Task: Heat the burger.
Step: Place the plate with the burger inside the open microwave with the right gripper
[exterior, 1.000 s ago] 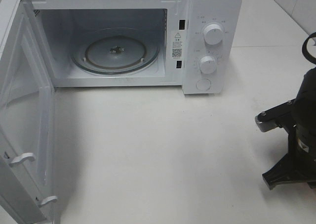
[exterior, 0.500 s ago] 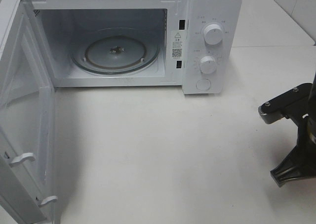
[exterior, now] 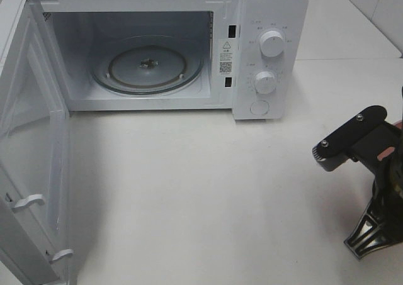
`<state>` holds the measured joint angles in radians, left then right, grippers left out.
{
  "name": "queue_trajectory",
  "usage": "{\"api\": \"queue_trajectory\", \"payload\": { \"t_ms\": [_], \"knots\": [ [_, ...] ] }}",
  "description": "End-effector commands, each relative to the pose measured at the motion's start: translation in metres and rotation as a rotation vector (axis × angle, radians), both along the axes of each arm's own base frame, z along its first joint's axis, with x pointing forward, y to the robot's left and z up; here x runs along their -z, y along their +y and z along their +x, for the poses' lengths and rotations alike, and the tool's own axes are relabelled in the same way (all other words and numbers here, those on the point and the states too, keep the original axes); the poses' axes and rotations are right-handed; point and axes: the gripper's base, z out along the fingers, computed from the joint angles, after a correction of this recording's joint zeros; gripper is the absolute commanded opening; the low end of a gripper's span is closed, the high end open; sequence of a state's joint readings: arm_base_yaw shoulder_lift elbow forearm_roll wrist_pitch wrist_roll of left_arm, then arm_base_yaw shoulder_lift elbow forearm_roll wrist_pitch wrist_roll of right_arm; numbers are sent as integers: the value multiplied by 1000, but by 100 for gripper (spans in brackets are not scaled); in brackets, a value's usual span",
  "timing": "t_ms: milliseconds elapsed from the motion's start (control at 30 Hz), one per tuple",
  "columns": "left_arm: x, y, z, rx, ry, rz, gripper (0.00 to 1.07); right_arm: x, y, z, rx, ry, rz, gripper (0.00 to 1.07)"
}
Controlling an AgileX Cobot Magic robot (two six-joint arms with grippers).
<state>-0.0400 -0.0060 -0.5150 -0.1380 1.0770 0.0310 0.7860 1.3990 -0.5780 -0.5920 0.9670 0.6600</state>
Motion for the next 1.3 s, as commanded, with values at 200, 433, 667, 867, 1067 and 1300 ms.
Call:
{"api": "queue_trajectory", "payload": {
  "t_ms": [200,433,667,867,1067,1300],
  "knots": [
    [-1,0,-2,3,-28,-6,100,-4,15,-15,-137,8,-60,0],
    [-1,0,-2,3,-28,-6,100,-4,35,-37,-291,13,-86,0],
    [-1,0,-2,3,-28,-6,100,-5,48,-54,-421,14,-102,0],
    [-1,0,-2,3,-28,-6,100,-5,59,-71,-580,31,-124,0],
    [-1,0,-2,3,-28,-6,100,-5,63,-80,-686,52,-147,0],
    [-1,0,-2,3,-28,-6,100,-4,66,-82,-831,107,-184,0]
  ]
}}
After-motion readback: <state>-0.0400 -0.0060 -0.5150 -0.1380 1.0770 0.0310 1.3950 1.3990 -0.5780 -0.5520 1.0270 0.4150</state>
